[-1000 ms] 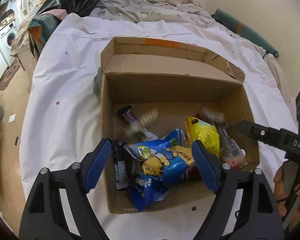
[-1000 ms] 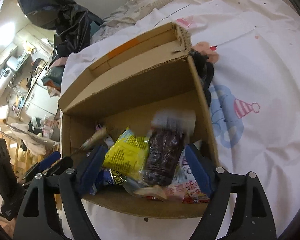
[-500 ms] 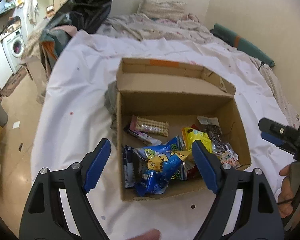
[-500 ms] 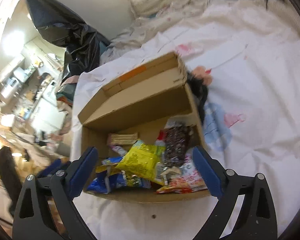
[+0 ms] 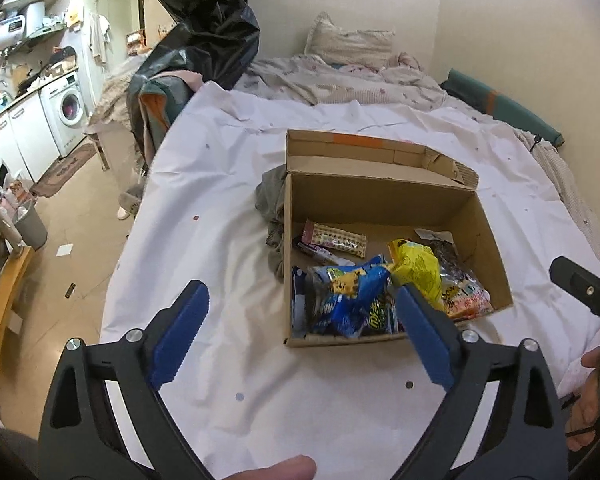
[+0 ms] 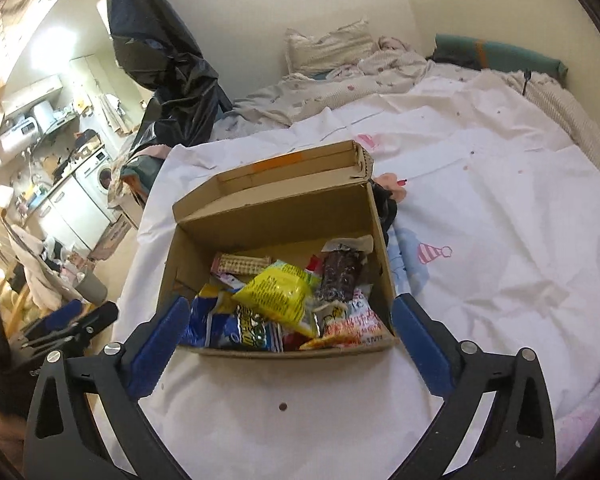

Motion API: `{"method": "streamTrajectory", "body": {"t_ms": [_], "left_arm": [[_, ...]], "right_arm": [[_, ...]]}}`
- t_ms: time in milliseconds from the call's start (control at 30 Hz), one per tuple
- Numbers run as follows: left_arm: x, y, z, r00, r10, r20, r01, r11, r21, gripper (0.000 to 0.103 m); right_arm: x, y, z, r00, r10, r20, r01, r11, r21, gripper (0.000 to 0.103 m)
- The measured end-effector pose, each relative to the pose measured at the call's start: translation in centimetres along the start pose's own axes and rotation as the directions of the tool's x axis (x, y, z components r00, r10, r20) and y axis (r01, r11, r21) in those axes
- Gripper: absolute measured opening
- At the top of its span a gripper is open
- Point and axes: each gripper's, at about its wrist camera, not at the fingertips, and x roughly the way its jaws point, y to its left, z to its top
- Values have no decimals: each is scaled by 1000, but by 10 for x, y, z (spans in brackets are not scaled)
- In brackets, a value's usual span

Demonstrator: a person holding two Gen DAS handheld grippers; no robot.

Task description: Organize snacks

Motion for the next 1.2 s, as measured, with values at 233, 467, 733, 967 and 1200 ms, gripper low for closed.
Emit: {"method": "streamTrajectory", "body": {"t_ms": [233,467,733,967,1200], "left_arm": [[-29,7,-23,998,20,55,-19,1000,-4,103],[-25,13,-33,999,10,37,-8,999,-46,103],[-16,-3,-37,1000,-10,29,10,1000,-13,103],[-13,-5,-38,1000,-18,19,18,1000,-15,103],[-13,0,-37,1000,-8,22,8,999,-35,103]], "right_arm": [[-17,12,-23,999,-52,9,52,997,-53,103],[-18,12,-38,996,-86,15,87,996,-29,103],[-9,17,-43,986,-165,37,167,983,-79,103],[-4,18,-42,984,-172,39,175,981,-86,103],[-2,27,-45,981,-187,45,191,973,-132,103]]}}
